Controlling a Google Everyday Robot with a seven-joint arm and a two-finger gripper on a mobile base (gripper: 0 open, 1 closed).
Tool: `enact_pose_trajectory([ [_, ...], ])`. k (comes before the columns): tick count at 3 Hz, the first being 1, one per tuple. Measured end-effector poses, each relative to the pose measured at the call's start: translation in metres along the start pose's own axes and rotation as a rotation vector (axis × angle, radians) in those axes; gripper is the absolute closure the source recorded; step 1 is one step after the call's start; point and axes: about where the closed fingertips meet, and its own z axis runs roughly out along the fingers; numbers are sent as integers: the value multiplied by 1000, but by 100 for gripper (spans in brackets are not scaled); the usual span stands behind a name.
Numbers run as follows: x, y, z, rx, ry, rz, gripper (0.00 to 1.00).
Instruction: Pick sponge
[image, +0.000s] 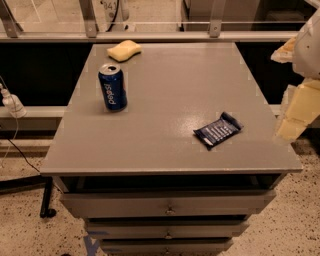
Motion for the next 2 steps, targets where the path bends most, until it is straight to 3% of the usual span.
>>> enact_pose_trajectory([
  [1, 0, 0, 0, 0, 0, 0, 0],
  [2, -21, -23, 15, 21, -86, 9, 0],
])
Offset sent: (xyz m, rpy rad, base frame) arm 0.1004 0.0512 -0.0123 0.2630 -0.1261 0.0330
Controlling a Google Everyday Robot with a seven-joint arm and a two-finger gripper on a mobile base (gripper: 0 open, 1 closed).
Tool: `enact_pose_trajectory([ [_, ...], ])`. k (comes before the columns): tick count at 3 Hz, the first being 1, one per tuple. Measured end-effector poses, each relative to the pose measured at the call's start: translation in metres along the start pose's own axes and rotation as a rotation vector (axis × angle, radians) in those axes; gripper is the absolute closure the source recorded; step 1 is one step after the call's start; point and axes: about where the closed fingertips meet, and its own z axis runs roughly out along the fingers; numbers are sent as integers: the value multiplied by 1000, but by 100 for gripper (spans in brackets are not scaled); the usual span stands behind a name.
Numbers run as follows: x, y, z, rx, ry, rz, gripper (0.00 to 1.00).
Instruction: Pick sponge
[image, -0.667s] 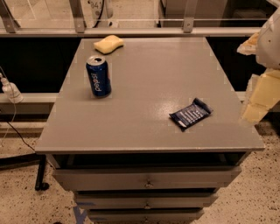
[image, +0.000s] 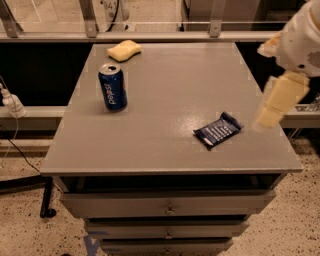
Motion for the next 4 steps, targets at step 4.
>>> enact_pose_trajectory([
  [4, -183, -127, 108, 81, -499, 62, 0],
])
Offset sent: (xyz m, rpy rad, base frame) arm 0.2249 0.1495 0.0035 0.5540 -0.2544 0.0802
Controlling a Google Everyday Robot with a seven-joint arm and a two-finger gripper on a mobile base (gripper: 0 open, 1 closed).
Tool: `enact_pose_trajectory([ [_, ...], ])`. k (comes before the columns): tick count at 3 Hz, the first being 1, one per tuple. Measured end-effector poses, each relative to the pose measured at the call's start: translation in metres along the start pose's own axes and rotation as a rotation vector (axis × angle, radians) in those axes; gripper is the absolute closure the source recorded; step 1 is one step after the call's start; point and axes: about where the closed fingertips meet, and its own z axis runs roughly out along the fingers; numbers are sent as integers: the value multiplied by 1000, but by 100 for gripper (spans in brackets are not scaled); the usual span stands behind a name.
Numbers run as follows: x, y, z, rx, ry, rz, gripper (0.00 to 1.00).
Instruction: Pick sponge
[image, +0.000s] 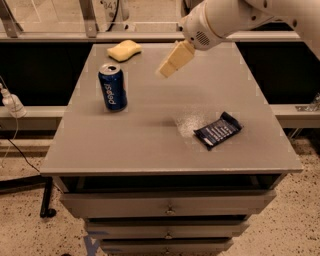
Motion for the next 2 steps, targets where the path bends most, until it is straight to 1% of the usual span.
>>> enact_pose_trajectory([
  [1, -6, -12, 33, 1, -89, 52, 0],
  [2, -12, -32, 97, -2, -178, 122, 0],
])
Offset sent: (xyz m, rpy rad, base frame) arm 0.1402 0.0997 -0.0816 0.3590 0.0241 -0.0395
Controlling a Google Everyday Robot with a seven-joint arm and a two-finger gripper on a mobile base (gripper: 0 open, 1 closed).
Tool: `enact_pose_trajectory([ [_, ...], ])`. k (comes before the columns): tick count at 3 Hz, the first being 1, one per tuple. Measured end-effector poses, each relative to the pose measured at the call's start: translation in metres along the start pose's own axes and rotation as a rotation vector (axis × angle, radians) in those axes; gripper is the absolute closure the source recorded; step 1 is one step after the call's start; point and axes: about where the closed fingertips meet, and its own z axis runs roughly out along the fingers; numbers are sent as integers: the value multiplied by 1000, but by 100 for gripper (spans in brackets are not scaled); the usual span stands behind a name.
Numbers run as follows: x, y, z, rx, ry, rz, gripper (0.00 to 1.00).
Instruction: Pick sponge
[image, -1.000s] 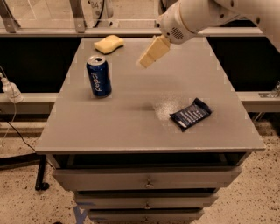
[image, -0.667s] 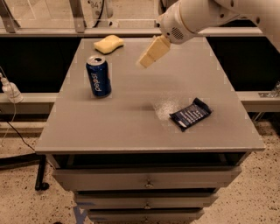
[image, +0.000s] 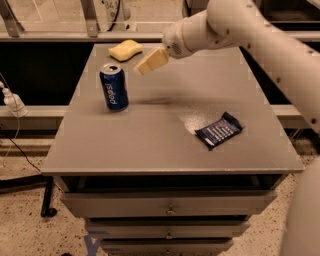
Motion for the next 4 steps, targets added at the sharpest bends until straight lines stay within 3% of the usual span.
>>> enact_pose_trajectory([
  [1, 11, -17, 61, 4, -45, 53, 0],
  [2, 18, -38, 102, 36, -66, 84, 0],
  [4, 23, -74, 156, 94, -98, 119, 0],
])
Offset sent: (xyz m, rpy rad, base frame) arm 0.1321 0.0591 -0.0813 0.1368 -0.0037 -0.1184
